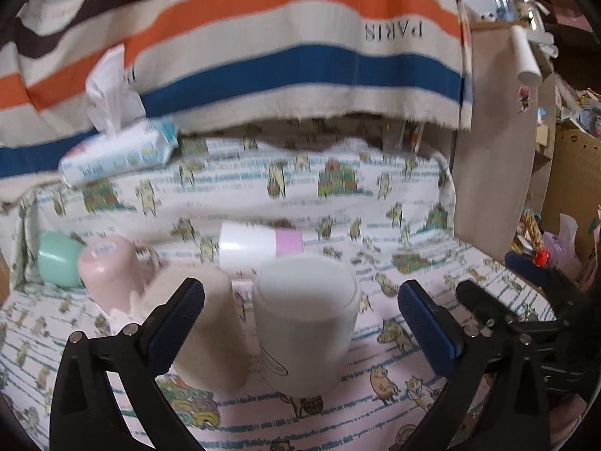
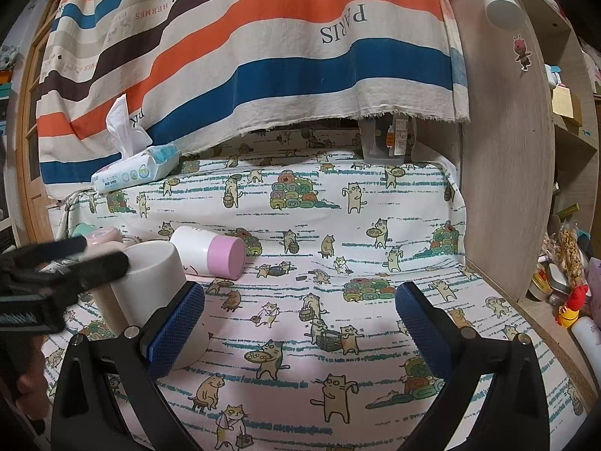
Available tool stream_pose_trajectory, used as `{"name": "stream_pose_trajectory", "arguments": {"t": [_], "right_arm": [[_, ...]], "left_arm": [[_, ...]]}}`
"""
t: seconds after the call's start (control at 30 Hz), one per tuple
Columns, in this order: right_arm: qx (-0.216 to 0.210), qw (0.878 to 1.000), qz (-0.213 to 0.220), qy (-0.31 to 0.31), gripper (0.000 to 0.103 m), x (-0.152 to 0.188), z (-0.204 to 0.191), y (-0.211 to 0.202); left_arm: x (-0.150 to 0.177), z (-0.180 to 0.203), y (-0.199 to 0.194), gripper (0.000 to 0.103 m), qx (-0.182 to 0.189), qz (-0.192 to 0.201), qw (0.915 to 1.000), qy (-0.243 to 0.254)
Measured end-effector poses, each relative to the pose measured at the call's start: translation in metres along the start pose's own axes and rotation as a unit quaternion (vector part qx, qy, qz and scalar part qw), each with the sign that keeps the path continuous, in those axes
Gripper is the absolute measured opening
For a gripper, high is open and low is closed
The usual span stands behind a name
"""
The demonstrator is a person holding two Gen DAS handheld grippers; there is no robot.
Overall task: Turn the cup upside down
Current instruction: 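Open the left tool and pull it back from the mug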
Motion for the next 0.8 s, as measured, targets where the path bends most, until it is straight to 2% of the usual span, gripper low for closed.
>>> {"name": "stream_pose_trajectory", "arguments": {"t": [0.23,0.5,0.8], "right_arm": [[0.001,1.0,0.003,-0.001,0.103,0.0,0.0,0.0],[-0.008,1.0,0.016,0.011,0.102,-0.003,-0.001,-0.009],[-0.035,0.998,0.041,0.011,0.103,-0.024,-0.028,-0.02]], "left_arm": [[-0.021,-0.017,-0.027,0.103,-0.021,0.059,0.998,0.005],[-0.034,-0.045,-0.068,0.103,-0.051,0.132,0.9894,0.03],[-0.024,-0.071,-0.094,0.103,-0.065,0.169,0.9832,0.024]]}}
Point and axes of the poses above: each gripper's, at about its wrist camera, not at the fingertips, and y roughly the way its jaws point, z to its right, x to its underside, the point moved 4 cm from there along y, roughly the way its jaws point, and after that the axes turned 14 degrees about z, right-handed, at the moved point
